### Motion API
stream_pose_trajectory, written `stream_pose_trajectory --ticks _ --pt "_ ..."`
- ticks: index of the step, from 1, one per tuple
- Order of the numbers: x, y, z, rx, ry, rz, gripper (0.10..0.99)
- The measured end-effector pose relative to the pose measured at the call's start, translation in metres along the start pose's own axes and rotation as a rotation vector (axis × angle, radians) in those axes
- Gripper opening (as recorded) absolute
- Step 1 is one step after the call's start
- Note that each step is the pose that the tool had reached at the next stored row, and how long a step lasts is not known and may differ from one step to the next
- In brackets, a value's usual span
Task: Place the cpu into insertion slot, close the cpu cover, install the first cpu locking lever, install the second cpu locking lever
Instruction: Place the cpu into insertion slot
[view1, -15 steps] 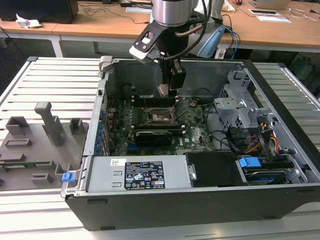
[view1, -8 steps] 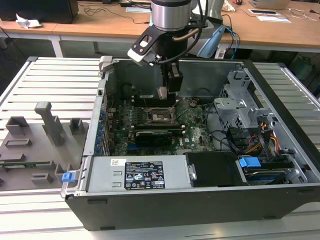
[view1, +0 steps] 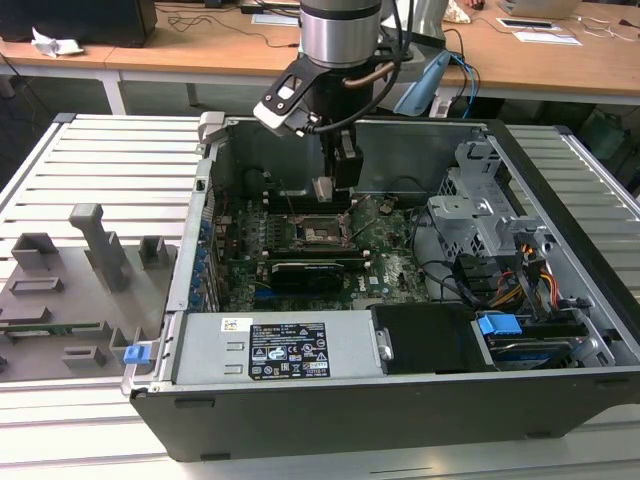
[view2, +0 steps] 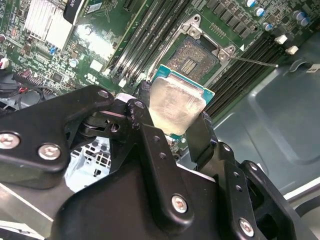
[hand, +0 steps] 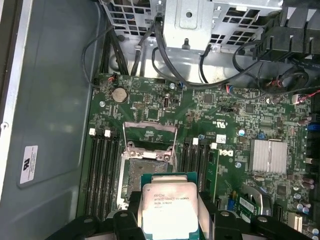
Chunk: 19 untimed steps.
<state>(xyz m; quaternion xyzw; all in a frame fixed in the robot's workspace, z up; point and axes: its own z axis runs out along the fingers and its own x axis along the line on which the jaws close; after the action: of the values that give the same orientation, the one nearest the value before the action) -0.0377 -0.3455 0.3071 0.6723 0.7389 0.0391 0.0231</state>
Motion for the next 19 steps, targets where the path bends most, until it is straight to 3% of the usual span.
stream_pose_trajectory --ticks 19 --pt "-0.0001 -0.0005 0.0055 0.000 -0.0010 0.012 0.529"
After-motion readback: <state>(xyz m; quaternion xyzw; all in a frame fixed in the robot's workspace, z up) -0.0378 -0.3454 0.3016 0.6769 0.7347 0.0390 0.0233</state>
